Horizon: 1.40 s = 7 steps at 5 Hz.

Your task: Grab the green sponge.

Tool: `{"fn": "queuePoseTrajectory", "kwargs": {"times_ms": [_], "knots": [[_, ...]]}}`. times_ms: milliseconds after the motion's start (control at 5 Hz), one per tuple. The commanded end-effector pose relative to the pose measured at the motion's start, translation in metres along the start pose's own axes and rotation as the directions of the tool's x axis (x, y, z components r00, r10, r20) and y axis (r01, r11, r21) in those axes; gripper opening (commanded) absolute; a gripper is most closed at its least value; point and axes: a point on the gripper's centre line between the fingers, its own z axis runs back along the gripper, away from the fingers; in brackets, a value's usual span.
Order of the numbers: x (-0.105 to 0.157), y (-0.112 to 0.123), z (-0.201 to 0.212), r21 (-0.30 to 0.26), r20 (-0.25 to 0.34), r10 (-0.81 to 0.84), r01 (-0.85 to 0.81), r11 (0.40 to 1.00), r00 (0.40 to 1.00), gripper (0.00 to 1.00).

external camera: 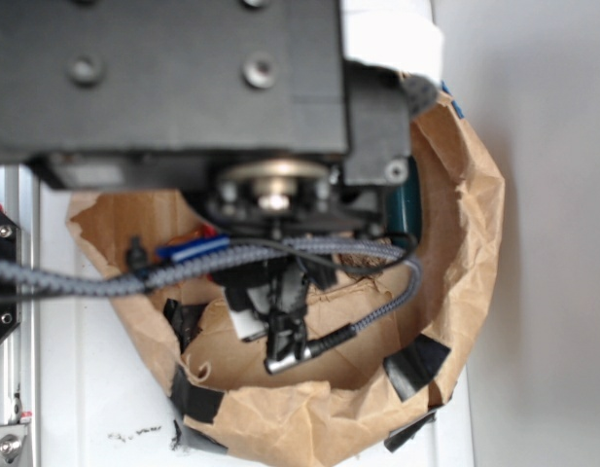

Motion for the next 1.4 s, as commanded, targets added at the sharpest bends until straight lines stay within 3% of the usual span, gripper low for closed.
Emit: {"fn": "queuePoseTrajectory", "kwargs": {"times_ms": [0, 200, 600, 1200], "knots": [[0.026, 0.009, -0.011, 0.046, 0.046, 0.111, -0.113, 0.992, 0.993, 1.00], [0.041, 0.015, -0.022, 0.052, 0.116, 0.201, -0.208, 0.977, 0.973, 1.00], [0.032, 0.045, -0.039, -0.035, 0.210, 0.240, -0.238, 0.971, 0.948, 1.00], [0.030, 0.043, -0.078, 0.111, 0.083, 0.289, -0.297, 0.948, 0.954, 1.00]]}}
